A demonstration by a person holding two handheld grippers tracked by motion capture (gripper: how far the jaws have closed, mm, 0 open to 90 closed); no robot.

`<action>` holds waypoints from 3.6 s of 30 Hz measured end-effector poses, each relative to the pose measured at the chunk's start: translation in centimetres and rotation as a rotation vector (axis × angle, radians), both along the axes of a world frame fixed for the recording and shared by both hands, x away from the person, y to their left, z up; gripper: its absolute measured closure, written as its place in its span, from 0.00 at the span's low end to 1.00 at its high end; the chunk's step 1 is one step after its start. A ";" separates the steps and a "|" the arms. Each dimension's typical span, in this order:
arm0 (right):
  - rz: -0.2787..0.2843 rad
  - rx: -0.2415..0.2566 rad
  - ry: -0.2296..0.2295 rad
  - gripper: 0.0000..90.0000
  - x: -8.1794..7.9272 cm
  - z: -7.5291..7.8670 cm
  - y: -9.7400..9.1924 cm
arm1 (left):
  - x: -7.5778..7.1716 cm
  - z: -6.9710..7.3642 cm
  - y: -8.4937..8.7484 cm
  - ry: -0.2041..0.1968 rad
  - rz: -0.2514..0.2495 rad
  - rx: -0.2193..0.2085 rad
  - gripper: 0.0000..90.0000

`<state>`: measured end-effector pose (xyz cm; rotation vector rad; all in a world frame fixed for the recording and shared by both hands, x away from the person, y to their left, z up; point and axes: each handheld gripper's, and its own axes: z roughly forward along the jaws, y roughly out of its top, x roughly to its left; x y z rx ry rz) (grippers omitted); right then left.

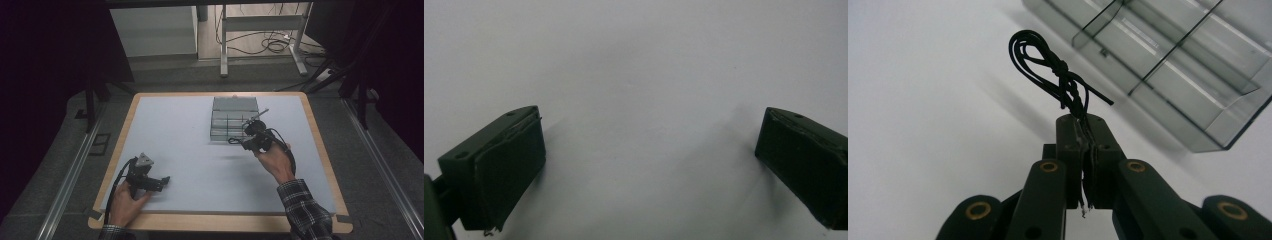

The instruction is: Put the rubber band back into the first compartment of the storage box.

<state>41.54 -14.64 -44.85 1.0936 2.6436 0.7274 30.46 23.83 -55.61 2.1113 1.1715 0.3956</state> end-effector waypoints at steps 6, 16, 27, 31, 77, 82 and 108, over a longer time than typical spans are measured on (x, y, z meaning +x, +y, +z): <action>-0.030 0.039 -0.029 0.95 0.7 0.2 -0.2 | 0.0 0.0 0.0 0.000 0.000 0.000 0.00; -0.061 0.066 -0.054 0.95 2.2 0.1 -0.1 | 0.0 0.0 0.0 0.000 0.000 0.000 0.00; -0.084 0.095 -0.075 0.95 3.8 -0.6 0.7 | 0.0 0.0 0.0 0.000 -0.001 0.000 0.00; -0.089 0.103 -0.082 0.95 4.4 -0.8 1.3 | 0.0 0.0 0.0 0.000 -0.001 0.000 0.00; -0.173 0.117 -0.110 0.80 10.3 -3.9 6.6 | 0.0 0.0 0.0 0.000 0.000 0.000 0.00; -0.165 0.119 -0.112 0.78 10.2 -3.7 6.5 | 0.0 0.0 0.0 0.000 -0.001 0.002 0.00; -0.075 0.112 -0.117 0.46 8.3 -2.5 6.7 | 0.0 0.0 0.0 0.000 0.000 0.002 0.00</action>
